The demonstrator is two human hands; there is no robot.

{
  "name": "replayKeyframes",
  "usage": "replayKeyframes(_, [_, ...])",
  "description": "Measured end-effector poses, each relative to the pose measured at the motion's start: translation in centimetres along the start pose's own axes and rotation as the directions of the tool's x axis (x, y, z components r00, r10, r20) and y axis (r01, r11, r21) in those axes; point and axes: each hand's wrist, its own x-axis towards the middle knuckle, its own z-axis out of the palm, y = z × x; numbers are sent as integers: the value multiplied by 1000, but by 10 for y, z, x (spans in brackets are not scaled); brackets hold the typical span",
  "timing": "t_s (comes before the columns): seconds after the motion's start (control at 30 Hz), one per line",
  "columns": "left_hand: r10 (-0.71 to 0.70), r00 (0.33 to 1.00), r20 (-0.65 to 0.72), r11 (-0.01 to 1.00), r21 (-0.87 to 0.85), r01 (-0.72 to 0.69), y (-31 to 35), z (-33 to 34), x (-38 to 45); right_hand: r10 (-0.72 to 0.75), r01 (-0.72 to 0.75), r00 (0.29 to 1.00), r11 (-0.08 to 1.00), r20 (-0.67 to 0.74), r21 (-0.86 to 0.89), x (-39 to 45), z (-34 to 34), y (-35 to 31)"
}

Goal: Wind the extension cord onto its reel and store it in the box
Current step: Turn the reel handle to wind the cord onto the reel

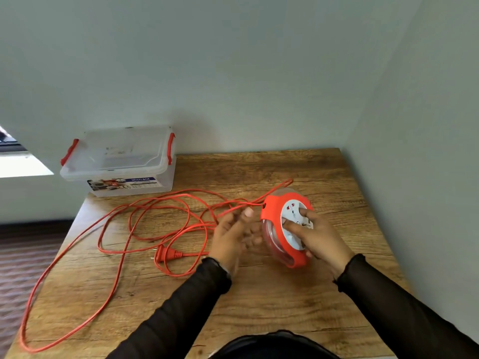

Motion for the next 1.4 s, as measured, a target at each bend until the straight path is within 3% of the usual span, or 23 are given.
replayKeyframes(0.07, [-71,987,-143,991,-122,53,12,-2,13,-56,55,998,990,-9,-133,-1,0,0])
replayKeyframes(0.17, [-107,945,-309,991,-104,79,28,-5,29,-136,133,991,942,12,-309,3,2,0])
replayKeyframes(0.3, [-43,967,-252,977,192,94,48,-17,40,-173,155,985,883,-1,-444,8,-4,-8])
replayKeyframes(0.37, [-42,963,-265,965,241,108,62,-33,45,-184,156,983,867,-13,-472,12,-9,-11])
replayKeyframes(0.6, [-19,866,-500,992,102,81,121,-99,65,-155,104,987,835,-48,-540,26,-31,-10])
replayKeyframes(0.7, [39,844,-535,981,180,69,120,-103,64,-142,86,988,829,-60,-553,29,-30,-10])
replayKeyframes(0.8, [92,868,-488,973,230,27,111,-83,52,-152,99,987,841,-57,-532,29,-25,-12])
replayKeyframes(0.87, [269,830,-489,931,353,-93,100,-62,35,-165,119,985,858,-50,-500,29,-21,-13])
replayKeyframes(0.93, [439,825,-356,824,526,-211,80,-37,16,-167,129,985,892,-50,-432,29,-17,-14])
replayKeyframes(0.97, [432,865,-254,781,586,-218,64,-26,9,-161,128,986,911,-52,-393,28,-15,-14])
replayKeyframes(1.03, [191,977,-96,765,639,-86,28,-8,1,-164,137,985,938,-58,-319,26,-9,-15])
replayKeyframes(1.1, [-101,995,6,748,659,73,1,4,2,-187,160,980,948,-73,-274,24,-3,-14])
replayKeyframes(1.13, [-135,990,45,758,648,74,-9,8,3,-199,173,977,950,-78,-259,22,-1,-13])
replayKeyframes(1.27, [62,995,78,864,495,-93,-21,18,9,-208,187,971,968,-116,-170,13,5,-10])
replayKeyframes(1.33, [111,988,109,873,465,-149,-21,19,9,-116,117,984,993,-131,-2,9,6,-10])
replayKeyframes(1.4, [138,980,145,852,487,-192,-25,18,11,44,-31,998,972,-49,234,5,6,-12])
